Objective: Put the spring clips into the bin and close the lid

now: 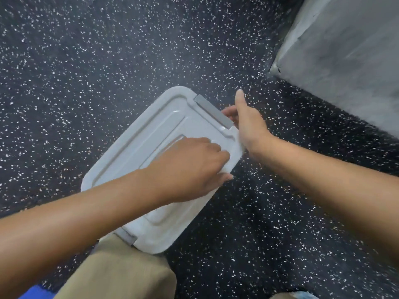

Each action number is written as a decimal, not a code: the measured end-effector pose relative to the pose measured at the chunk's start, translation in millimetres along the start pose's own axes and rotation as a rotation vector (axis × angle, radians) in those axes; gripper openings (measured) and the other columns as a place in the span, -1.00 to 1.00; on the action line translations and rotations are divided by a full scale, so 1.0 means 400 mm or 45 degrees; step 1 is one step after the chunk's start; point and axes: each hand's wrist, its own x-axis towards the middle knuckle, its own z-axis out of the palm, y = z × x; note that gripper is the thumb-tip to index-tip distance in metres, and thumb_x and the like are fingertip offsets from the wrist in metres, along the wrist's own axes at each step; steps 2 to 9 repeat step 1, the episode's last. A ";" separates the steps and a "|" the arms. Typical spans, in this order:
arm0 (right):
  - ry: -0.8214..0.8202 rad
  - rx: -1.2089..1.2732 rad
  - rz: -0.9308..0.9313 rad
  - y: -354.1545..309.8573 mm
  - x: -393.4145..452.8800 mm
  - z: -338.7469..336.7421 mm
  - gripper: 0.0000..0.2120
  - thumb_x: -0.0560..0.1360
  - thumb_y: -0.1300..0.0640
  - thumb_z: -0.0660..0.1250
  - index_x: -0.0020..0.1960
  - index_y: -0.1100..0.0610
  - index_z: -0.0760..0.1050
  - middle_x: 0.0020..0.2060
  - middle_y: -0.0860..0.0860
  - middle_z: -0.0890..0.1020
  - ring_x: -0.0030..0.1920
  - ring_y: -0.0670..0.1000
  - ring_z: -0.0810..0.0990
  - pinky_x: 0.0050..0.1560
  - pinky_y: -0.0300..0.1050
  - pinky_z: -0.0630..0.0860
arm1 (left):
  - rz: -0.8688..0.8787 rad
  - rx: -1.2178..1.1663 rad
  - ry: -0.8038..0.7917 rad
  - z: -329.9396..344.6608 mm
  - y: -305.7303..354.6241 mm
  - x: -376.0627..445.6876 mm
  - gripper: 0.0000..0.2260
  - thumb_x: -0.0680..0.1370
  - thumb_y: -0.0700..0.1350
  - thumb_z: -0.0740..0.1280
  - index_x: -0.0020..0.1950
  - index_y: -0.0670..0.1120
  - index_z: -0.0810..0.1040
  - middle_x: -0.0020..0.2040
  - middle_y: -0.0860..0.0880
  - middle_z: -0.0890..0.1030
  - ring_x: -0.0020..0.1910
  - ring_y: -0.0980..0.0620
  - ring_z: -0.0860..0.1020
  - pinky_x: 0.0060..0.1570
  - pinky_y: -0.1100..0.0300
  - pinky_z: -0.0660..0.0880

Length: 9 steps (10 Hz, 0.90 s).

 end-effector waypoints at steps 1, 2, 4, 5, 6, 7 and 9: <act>-0.077 0.115 0.077 0.066 0.005 -0.067 -0.49 0.69 -0.09 0.06 0.02 0.30 0.59 -0.28 0.06 0.64 -0.36 -0.06 0.53 -0.39 -0.30 0.48 | 0.147 -0.090 0.114 0.022 0.055 0.073 -0.71 0.57 0.03 0.29 -0.25 -0.14 0.45 -0.35 -0.08 0.54 -0.37 -0.16 0.52 -0.45 0.06 0.39; -0.077 0.115 0.077 0.066 0.005 -0.067 -0.49 0.69 -0.09 0.06 0.02 0.30 0.59 -0.28 0.06 0.64 -0.36 -0.06 0.53 -0.39 -0.30 0.48 | 0.147 -0.090 0.114 0.022 0.055 0.073 -0.71 0.57 0.03 0.29 -0.25 -0.14 0.45 -0.35 -0.08 0.54 -0.37 -0.16 0.52 -0.45 0.06 0.39; -0.077 0.115 0.077 0.066 0.005 -0.067 -0.49 0.69 -0.09 0.06 0.02 0.30 0.59 -0.28 0.06 0.64 -0.36 -0.06 0.53 -0.39 -0.30 0.48 | 0.147 -0.090 0.114 0.022 0.055 0.073 -0.71 0.57 0.03 0.29 -0.25 -0.14 0.45 -0.35 -0.08 0.54 -0.37 -0.16 0.52 -0.45 0.06 0.39; -0.077 0.115 0.077 0.066 0.005 -0.067 -0.49 0.69 -0.09 0.06 0.02 0.30 0.59 -0.28 0.06 0.64 -0.36 -0.06 0.53 -0.39 -0.30 0.48 | 0.147 -0.090 0.114 0.022 0.055 0.073 -0.71 0.57 0.03 0.29 -0.25 -0.14 0.45 -0.35 -0.08 0.54 -0.37 -0.16 0.52 -0.45 0.06 0.39; -0.077 0.115 0.077 0.066 0.005 -0.067 -0.49 0.69 -0.09 0.06 0.02 0.30 0.59 -0.28 0.06 0.64 -0.36 -0.06 0.53 -0.39 -0.30 0.48 | 0.147 -0.090 0.114 0.022 0.055 0.073 -0.71 0.57 0.03 0.29 -0.25 -0.14 0.45 -0.35 -0.08 0.54 -0.37 -0.16 0.52 -0.45 0.06 0.39; -0.077 0.115 0.077 0.066 0.005 -0.067 -0.49 0.69 -0.09 0.06 0.02 0.30 0.59 -0.28 0.06 0.64 -0.36 -0.06 0.53 -0.39 -0.30 0.48 | 0.147 -0.090 0.114 0.022 0.055 0.073 -0.71 0.57 0.03 0.29 -0.25 -0.14 0.45 -0.35 -0.08 0.54 -0.37 -0.16 0.52 -0.45 0.06 0.39; -0.077 0.115 0.077 0.066 0.005 -0.067 -0.49 0.69 -0.09 0.06 0.02 0.30 0.59 -0.28 0.06 0.64 -0.36 -0.06 0.53 -0.39 -0.30 0.48 | 0.147 -0.090 0.114 0.022 0.055 0.073 -0.71 0.57 0.03 0.29 -0.25 -0.14 0.45 -0.35 -0.08 0.54 -0.37 -0.16 0.52 -0.45 0.06 0.39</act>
